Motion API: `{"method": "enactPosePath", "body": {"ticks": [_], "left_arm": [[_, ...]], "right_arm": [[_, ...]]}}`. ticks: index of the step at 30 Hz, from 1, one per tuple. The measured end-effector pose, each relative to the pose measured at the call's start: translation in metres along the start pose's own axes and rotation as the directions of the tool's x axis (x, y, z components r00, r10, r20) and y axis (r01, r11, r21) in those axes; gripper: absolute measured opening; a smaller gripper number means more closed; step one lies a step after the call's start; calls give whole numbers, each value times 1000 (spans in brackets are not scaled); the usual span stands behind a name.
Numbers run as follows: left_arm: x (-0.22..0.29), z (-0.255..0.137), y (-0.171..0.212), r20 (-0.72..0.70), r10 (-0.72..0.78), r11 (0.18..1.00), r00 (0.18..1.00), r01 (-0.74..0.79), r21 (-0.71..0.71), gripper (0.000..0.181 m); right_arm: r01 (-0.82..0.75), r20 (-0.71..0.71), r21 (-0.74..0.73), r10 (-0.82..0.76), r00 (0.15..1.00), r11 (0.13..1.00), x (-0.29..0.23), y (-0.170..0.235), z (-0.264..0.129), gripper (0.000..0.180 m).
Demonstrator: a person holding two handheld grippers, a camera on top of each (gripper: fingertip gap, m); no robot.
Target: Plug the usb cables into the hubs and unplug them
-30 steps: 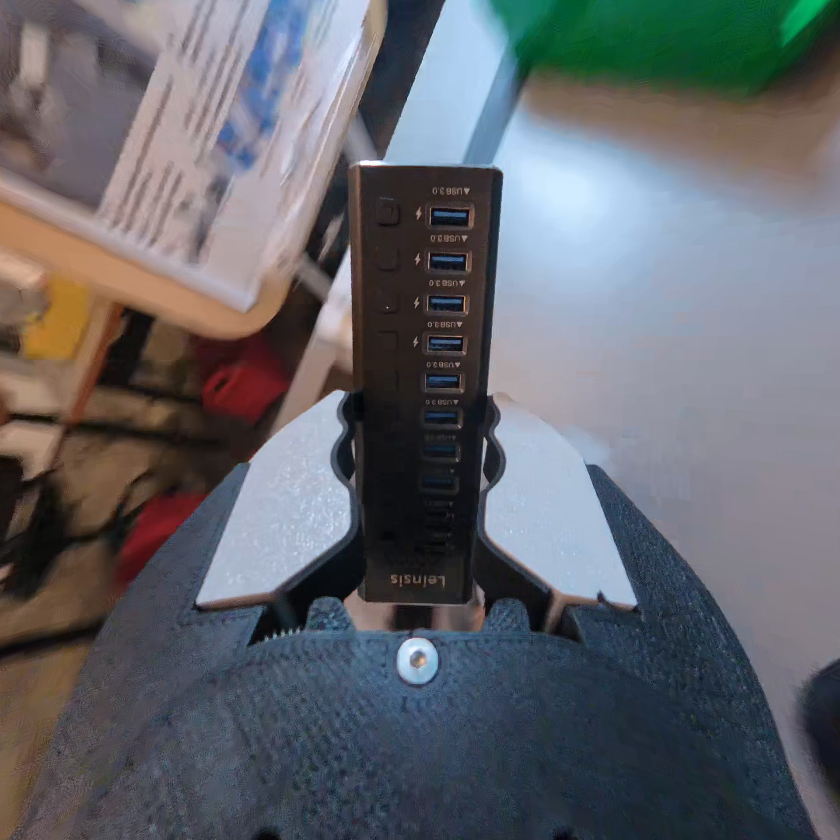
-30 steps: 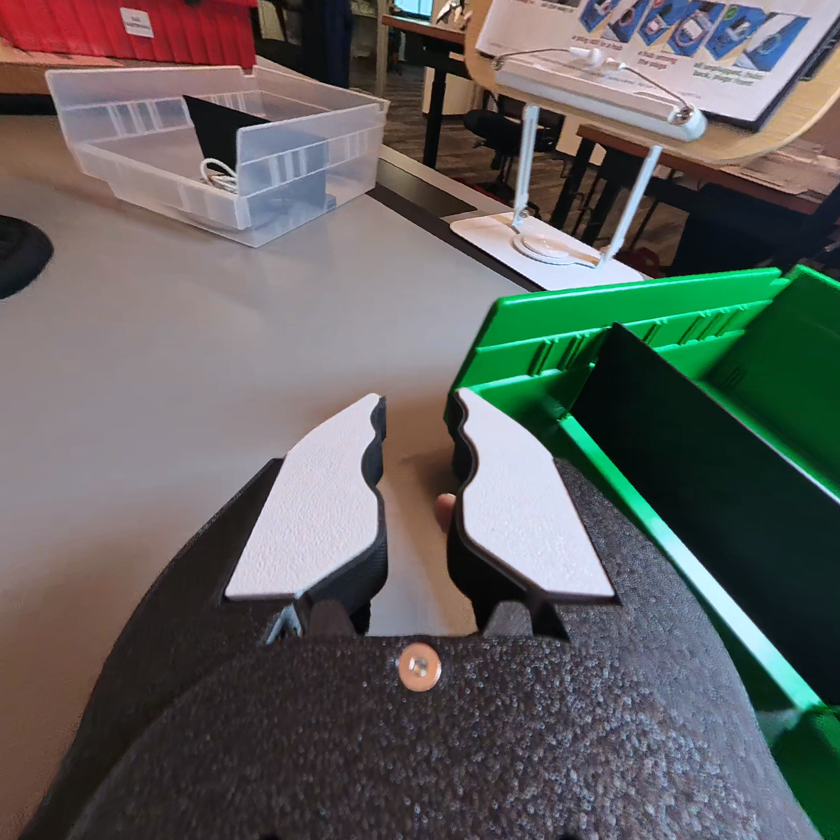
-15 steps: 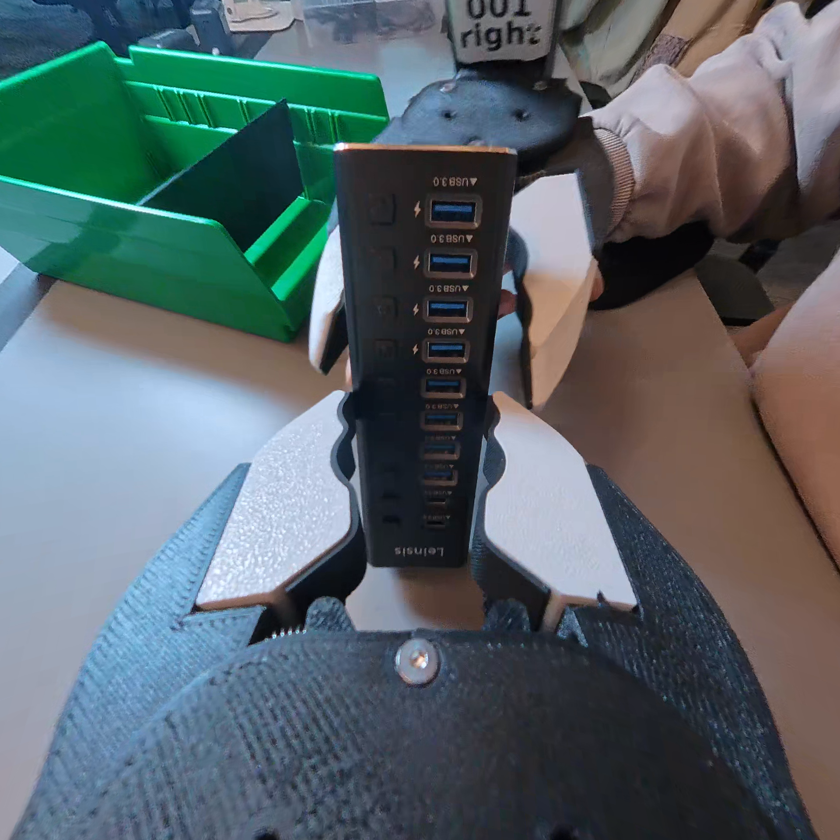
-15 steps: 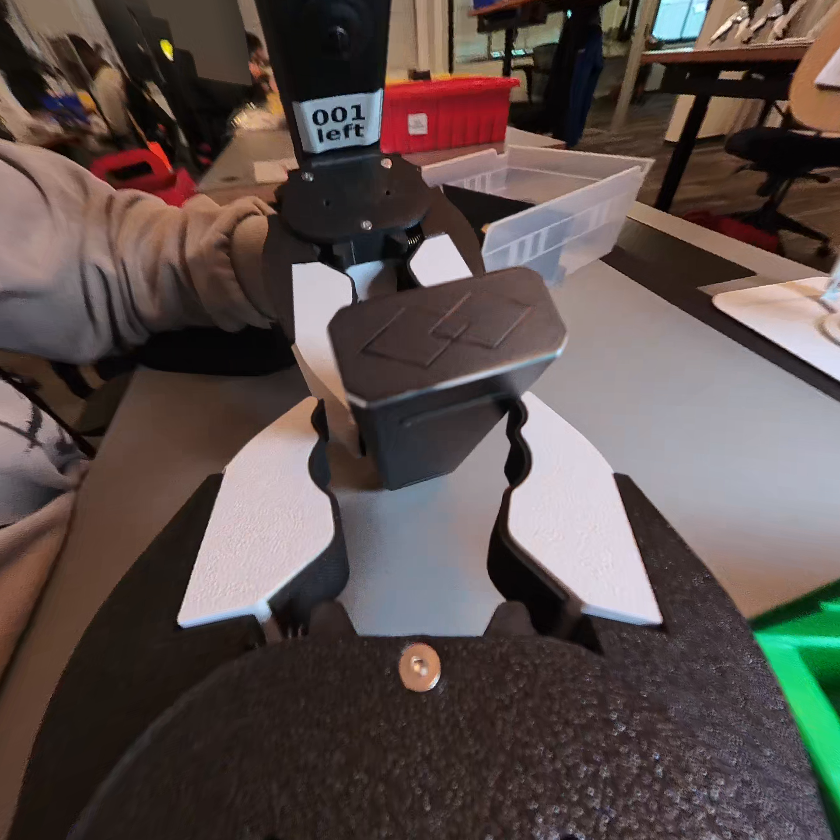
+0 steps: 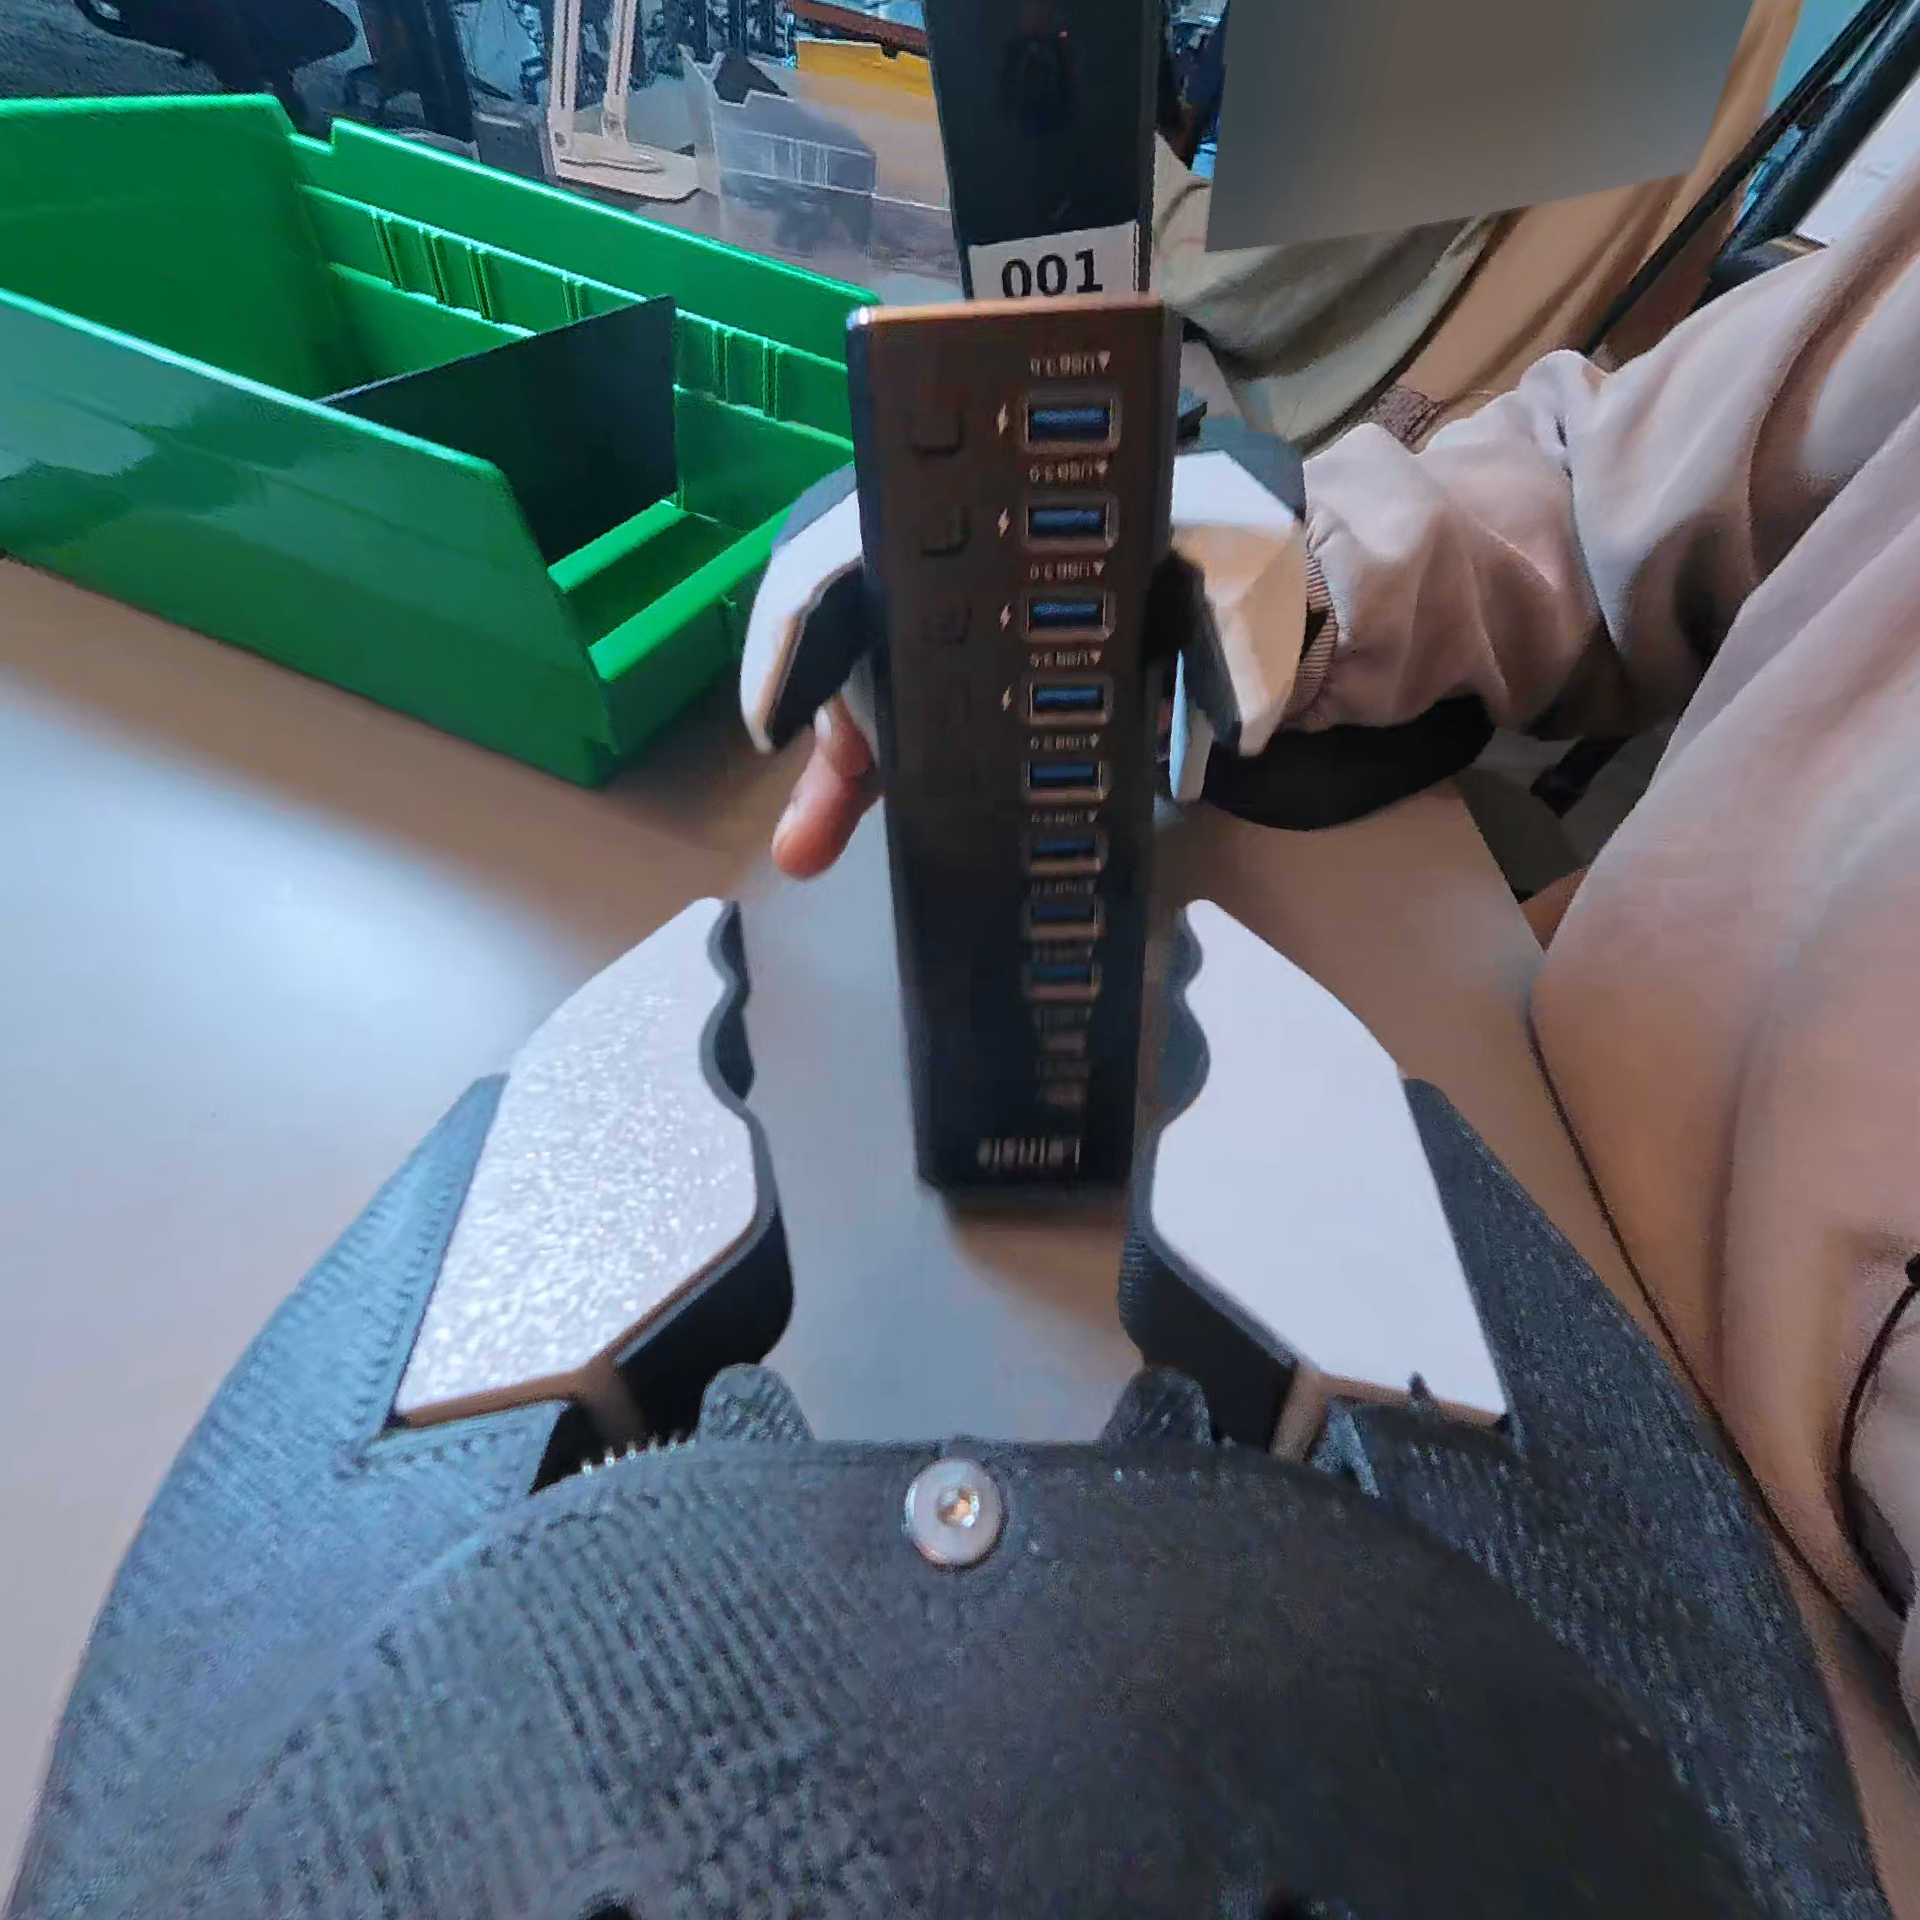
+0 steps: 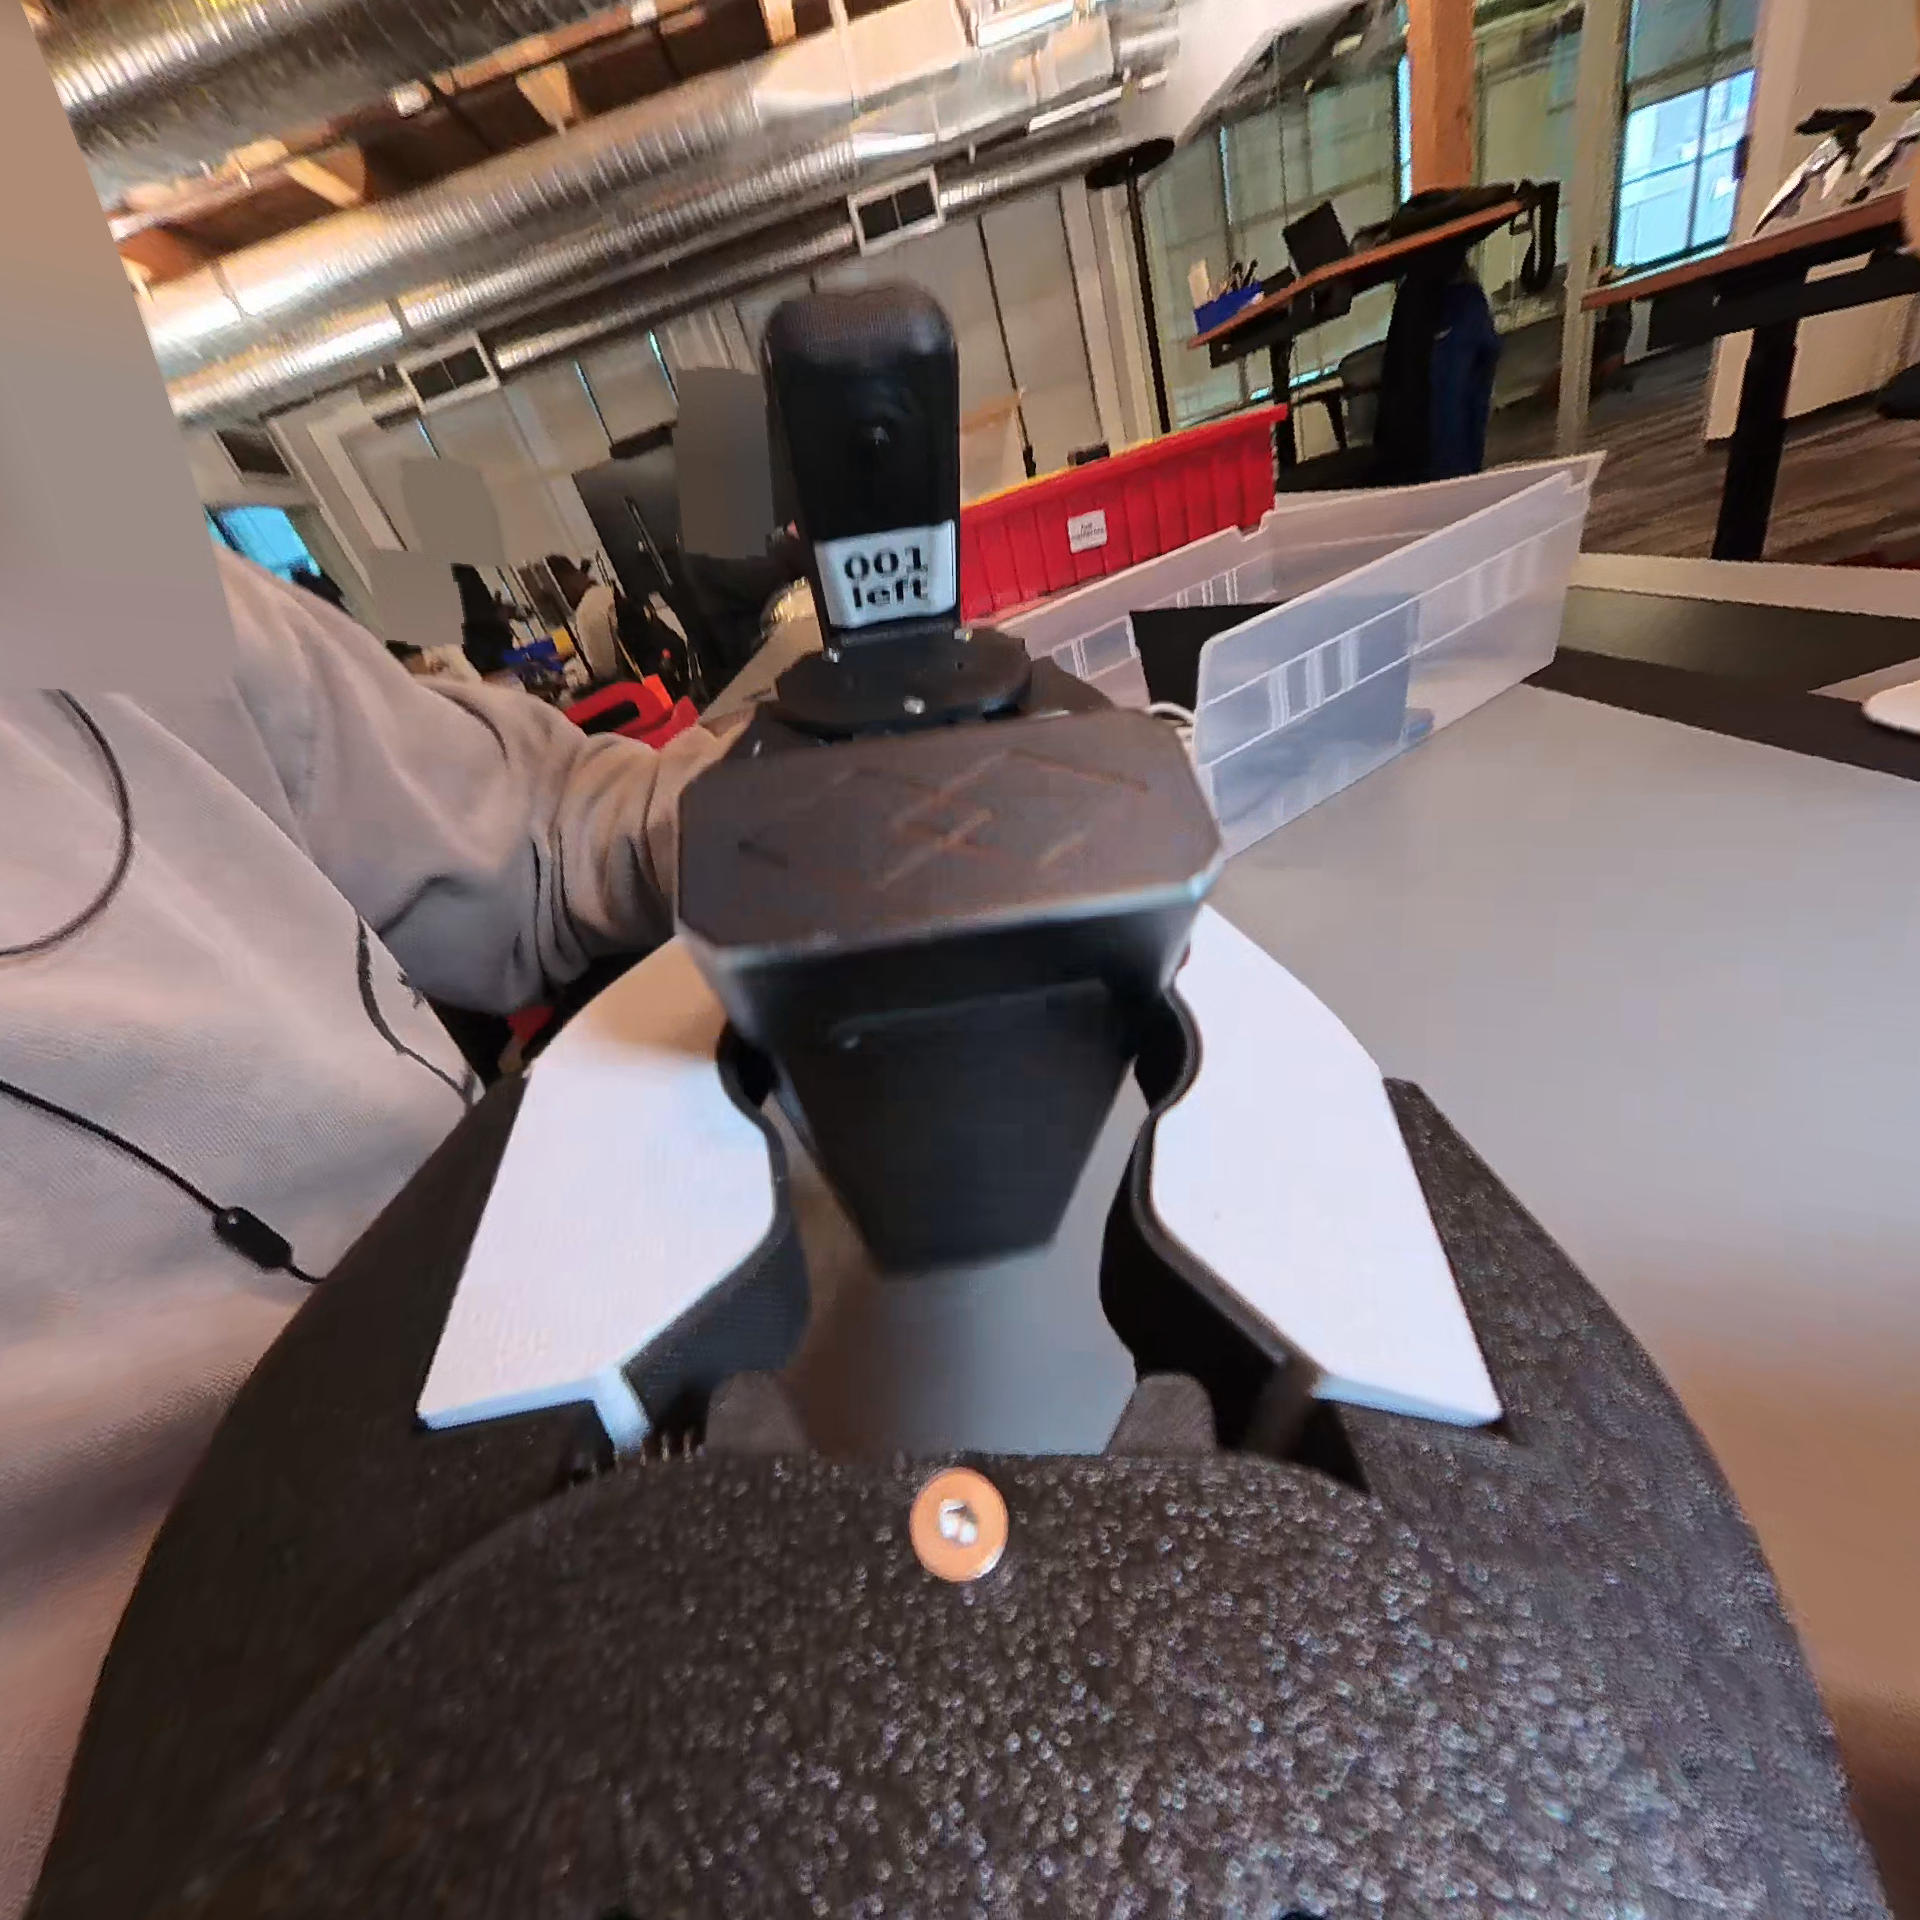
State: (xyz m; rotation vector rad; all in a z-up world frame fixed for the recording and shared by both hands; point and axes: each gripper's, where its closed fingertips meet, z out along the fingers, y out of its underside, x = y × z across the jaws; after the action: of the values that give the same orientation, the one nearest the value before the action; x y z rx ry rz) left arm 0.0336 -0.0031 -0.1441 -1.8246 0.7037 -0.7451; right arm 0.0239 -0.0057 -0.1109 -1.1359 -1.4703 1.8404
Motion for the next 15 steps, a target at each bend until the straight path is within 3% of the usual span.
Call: {"method": "enactPosePath", "body": {"ticks": [5,9,11,13,15], "left_arm": [[5,14,16,-55,-53,998,997,50,-46,93],[18,44,21,-102,-98,994,990,94,-48,95],[24,56,20,-124,-106,994,987,100,-52,86],[27,59,24,-135,-66,995,989,55,-81,64],[27,54,24,-148,-65,994,987,51,-98,63]], "right_arm": [[-48,1,113,48,999,992,7,-23,-18,69],[-68,36,179,62,997,981,3,-39,-17,68],[-81,57,209,71,996,974,-1,-45,-14,69],[-72,52,221,62,997,973,-2,-47,-14,69],[-78,54,219,68,996,973,-2,-47,-16,68]]}}
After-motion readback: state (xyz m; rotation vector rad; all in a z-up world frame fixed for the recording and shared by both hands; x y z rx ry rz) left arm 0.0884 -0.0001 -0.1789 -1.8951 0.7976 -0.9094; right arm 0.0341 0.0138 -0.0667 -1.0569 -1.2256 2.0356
